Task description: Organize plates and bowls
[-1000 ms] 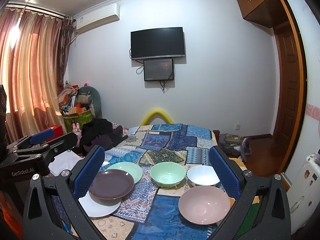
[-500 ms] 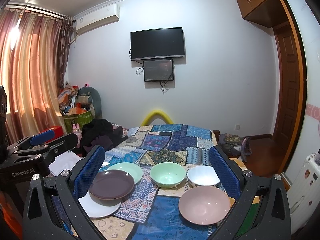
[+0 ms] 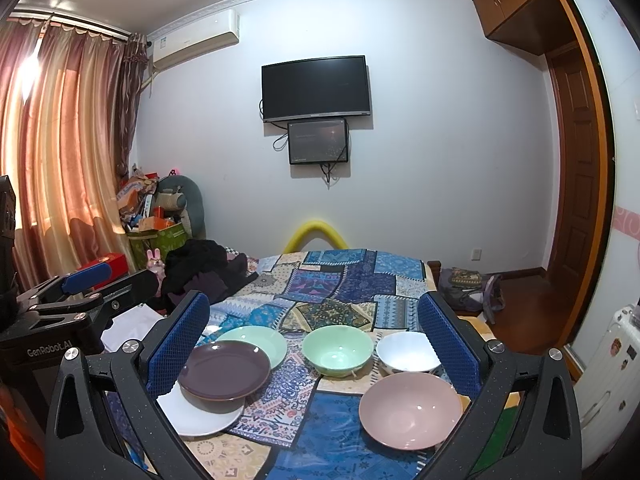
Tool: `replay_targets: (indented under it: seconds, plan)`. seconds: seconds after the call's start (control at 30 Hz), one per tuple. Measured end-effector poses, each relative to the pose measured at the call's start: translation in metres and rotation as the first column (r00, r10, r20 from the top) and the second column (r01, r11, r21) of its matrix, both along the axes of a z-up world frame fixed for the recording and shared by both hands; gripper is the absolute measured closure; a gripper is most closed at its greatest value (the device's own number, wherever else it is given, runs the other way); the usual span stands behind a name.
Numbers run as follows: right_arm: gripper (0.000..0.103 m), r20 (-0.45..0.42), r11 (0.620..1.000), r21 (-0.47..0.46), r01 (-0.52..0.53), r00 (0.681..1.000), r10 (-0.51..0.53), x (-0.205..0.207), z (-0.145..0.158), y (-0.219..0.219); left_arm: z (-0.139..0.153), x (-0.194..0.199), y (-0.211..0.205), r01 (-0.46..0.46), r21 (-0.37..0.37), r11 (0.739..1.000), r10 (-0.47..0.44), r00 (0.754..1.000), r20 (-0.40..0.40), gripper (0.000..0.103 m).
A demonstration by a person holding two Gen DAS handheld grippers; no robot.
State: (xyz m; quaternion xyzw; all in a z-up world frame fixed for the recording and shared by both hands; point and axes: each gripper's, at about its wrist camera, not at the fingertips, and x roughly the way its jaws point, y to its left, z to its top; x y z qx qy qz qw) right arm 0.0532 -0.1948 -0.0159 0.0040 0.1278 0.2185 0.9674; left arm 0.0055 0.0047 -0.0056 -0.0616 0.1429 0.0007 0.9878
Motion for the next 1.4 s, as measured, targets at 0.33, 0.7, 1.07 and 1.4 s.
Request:
replay_targets:
  seconds: [0.33,0.7,1.07,1.4]
  plan:
    - [0.0,0.0,1.0,0.0,-0.001,1.0,0.001,0.0,-0.002,0.0,-0.002,0.0,-0.002,0.003,-0.001,1.0,-0.003,1.0,0.001,0.0]
    - [0.0,-0.029,1.0,-0.007,-0.009,1.0,0.009,0.008,-0.008,0.006,-0.006,0.002,0.004,-0.003,-0.012,1.0,0.003,1.0,-0.008,0.0]
    - [0.0,-0.129,0.997,-0.045,-0.058,0.99,0.051,0.041,-0.035,0.038,-0.028,0.029,0.039,-0.045,-0.043,0.998,0.041,0.996,-0.08,0.0]
    - [0.0,-0.268,0.988,-0.094,-0.126,0.959,0.097,0.085,-0.074,0.08,-0.078,0.076,0.104,-0.11,-0.07,0.991,0.09,0.966,-0.241,0.0]
